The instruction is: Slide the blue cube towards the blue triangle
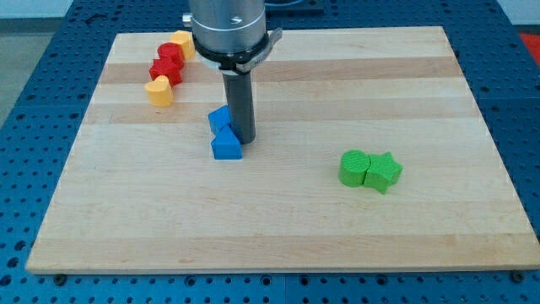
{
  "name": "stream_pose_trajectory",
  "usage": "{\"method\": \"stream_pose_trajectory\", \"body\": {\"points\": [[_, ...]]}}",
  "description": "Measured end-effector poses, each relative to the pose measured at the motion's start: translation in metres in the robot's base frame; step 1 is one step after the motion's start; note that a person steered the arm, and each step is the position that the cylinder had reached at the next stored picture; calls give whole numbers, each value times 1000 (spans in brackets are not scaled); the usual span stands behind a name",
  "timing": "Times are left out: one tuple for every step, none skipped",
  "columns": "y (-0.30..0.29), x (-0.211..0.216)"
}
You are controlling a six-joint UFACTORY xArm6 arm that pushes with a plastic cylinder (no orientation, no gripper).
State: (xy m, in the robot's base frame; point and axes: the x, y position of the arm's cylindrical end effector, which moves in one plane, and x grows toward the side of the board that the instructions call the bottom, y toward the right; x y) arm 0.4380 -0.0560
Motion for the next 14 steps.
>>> {"method": "stream_pose_trajectory", "body": {"points": [[-7, 18], [-25, 35], [-36, 42], [10, 40], [16, -2], [9, -49], [-9, -42], [-24, -30], [-37, -24], [-41, -12], [-42, 3], [-42, 15], [-42, 18], [-44, 2]]}}
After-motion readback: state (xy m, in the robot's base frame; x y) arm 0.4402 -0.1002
